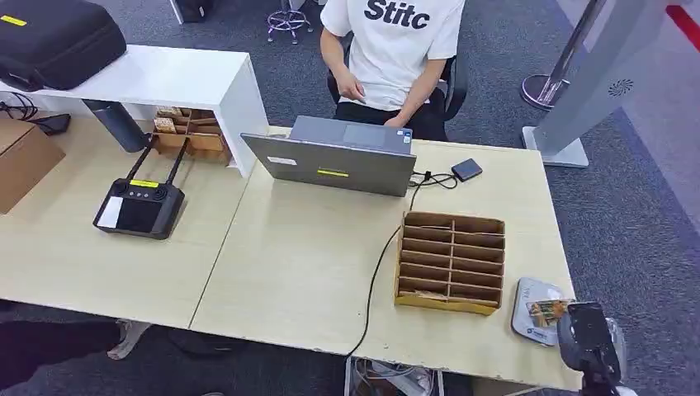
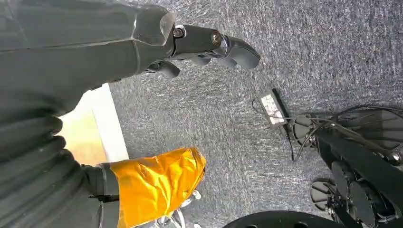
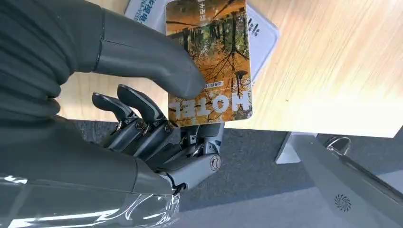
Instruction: Pass the card to the sensor for recognition and then transmit it.
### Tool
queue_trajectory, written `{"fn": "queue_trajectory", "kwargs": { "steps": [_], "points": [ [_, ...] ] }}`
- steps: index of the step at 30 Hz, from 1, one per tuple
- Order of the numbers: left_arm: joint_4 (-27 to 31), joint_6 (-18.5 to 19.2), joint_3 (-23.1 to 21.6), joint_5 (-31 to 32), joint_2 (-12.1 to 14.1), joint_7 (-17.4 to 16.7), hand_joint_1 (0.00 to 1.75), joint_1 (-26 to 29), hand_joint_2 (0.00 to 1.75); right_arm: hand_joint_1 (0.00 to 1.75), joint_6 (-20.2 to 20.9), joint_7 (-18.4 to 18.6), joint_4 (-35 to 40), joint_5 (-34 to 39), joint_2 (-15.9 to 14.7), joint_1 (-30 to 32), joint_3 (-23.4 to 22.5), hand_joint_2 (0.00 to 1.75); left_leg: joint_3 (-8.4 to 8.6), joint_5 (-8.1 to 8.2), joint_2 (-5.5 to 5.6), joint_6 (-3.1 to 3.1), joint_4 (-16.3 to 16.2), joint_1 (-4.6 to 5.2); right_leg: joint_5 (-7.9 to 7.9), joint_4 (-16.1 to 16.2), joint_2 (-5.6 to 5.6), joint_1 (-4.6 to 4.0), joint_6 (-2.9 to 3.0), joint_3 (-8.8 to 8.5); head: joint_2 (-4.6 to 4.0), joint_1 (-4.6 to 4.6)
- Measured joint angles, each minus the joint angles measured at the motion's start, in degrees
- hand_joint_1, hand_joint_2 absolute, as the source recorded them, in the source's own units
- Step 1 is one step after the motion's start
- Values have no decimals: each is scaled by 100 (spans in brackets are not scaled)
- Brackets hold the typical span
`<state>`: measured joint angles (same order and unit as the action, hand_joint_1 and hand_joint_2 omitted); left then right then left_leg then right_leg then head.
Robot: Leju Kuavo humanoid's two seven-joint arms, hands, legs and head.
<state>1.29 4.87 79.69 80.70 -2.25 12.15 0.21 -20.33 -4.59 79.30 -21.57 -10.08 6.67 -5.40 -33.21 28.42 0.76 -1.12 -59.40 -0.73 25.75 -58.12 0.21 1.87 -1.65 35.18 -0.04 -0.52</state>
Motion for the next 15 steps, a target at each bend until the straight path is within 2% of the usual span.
{"fn": "queue_trajectory", "kwargs": {
  "steps": [9,15],
  "points": [
    [0,-7,-18,-31,0,7,0,0,175,175,-26,-22,7,-149,0,1,9,175,0,0,0,0,0,0,0,0,0,0,0,-1,0,0],
    [0,-7,-70,-74,-13,22,0,1,175,175,-129,-103,374,-293,0,11,31,175,-1,0,0,0,0,0,0,0,0,0,0,-1,0,0]
  ]
}}
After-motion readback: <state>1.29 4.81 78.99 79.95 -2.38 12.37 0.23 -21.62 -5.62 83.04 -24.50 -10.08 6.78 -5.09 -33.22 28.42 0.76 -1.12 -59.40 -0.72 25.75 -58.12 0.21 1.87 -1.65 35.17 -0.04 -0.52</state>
